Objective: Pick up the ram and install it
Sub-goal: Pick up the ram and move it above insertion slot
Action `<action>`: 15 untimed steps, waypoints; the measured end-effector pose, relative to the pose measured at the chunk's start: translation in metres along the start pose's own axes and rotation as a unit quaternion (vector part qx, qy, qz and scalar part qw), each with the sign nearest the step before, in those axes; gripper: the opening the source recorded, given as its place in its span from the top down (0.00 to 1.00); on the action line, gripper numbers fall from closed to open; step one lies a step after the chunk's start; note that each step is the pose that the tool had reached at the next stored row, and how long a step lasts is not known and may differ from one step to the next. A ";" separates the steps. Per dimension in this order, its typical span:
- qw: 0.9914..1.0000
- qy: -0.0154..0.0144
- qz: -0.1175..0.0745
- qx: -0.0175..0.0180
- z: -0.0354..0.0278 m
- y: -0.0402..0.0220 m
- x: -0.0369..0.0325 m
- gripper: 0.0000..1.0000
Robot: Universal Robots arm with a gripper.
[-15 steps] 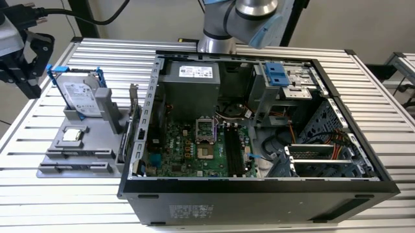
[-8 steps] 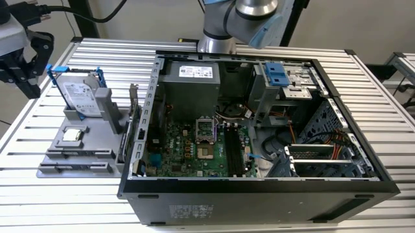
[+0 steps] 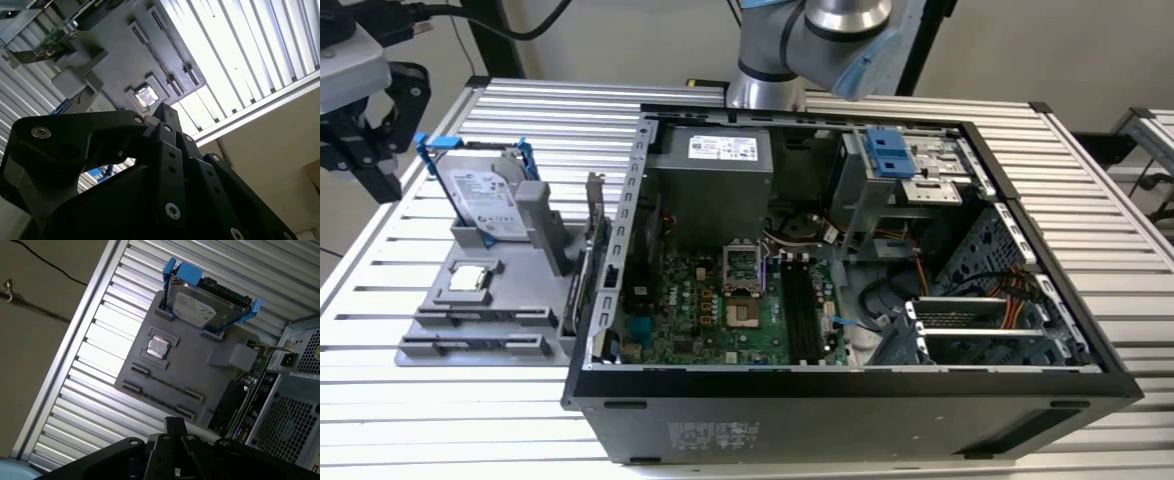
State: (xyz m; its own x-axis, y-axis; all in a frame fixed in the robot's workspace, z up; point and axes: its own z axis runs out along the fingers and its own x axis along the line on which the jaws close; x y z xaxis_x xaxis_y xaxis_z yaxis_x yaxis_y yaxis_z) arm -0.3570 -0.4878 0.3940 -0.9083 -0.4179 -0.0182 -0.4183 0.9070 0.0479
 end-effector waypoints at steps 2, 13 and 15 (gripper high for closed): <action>1.000 0.001 -0.011 0.000 0.0000 0.0000 0.0000 1.00; 0.997 0.004 -0.072 -0.001 -0.0002 0.0000 0.0000 1.00; 0.996 0.004 -0.085 -0.001 -0.0003 0.0000 0.0000 1.00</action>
State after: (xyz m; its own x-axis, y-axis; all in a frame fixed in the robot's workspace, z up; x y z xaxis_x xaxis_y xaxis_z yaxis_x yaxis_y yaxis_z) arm -0.3570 -0.4877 0.3942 -0.8238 -0.5667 -0.0175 -0.5668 0.8225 0.0470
